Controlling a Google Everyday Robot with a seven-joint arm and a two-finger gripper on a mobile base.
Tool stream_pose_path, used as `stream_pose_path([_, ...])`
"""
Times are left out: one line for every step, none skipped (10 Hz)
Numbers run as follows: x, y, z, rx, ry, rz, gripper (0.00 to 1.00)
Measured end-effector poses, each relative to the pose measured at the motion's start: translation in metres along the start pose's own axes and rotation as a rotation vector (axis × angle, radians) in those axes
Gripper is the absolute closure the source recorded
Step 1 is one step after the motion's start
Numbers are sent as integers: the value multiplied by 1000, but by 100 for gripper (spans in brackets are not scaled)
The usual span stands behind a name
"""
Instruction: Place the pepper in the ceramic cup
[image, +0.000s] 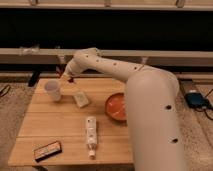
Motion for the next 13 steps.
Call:
stream_pose_path([-12, 1, 1, -1, -30, -21, 100])
stream_pose_path([-18, -1, 2, -3, -46, -31, 100])
stream_pose_path([-26, 0, 7, -14, -63, -44, 100])
stream_pose_path([-35, 3, 15, -31, -80, -54, 100])
stream_pose_path([-40, 4, 20, -45, -92, -58, 100])
stream_pose_path([-45, 7, 26, -66, -101, -63, 100])
stream_pose_path([-51, 14, 34, -94, -108, -77, 100])
stream_pose_path([-60, 25, 41, -119, -114, -95, 100])
stream_pose_path([-67, 34, 48, -138, -117, -109, 100])
stream_pose_path([-71, 41, 52, -156, -120, -122, 100])
stream_pose_path([-72, 45, 57, -172, -120, -130, 100])
stream_pose_path([-75, 50, 62, -188, -122, -139, 100])
stream_pose_path([-78, 57, 68, -205, -121, -146, 100])
